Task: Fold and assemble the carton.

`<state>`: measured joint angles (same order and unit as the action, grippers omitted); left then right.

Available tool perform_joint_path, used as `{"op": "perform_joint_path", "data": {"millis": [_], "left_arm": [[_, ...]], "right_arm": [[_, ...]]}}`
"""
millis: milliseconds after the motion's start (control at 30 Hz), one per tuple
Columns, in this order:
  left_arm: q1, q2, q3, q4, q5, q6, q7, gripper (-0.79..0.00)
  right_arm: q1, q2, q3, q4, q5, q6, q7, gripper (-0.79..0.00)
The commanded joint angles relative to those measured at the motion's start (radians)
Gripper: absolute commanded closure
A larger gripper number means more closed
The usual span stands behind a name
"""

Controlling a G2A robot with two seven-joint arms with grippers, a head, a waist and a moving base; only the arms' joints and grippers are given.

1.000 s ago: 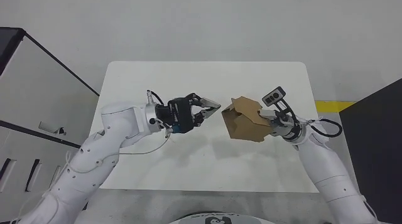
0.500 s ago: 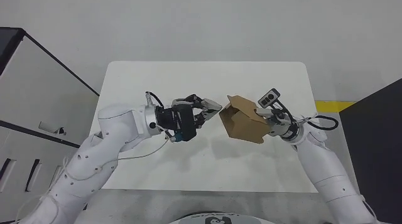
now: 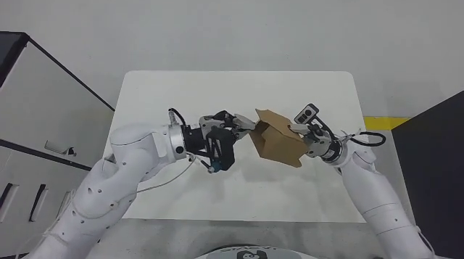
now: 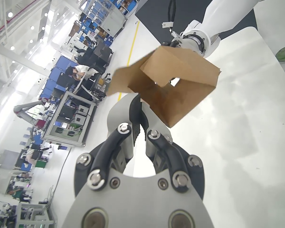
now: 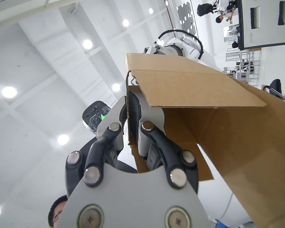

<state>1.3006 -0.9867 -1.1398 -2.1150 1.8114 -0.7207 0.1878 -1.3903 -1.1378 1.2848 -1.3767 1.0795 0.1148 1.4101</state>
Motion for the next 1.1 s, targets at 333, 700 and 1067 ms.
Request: {"op": "perform_joint_path", "data": {"millis": [333,700,1067], "left_arm": [[-0.036,-0.005,0.049,0.007,0.04,-0.014,-0.02,0.0],[-0.069,-0.011,0.083,0.018,0.045,-0.025,-0.01,0.0],[-0.082,-0.013,0.087,0.032,0.035,-0.016,0.001,0.0]], "right_arm": [[-0.011,0.001,-0.007,-0.012,0.002,0.013,0.0,0.0],[-0.004,0.001,-0.01,-0.001,0.005,0.02,0.011,0.0],[0.01,0.0,-0.016,0.024,0.01,0.025,0.024,0.0]]}}
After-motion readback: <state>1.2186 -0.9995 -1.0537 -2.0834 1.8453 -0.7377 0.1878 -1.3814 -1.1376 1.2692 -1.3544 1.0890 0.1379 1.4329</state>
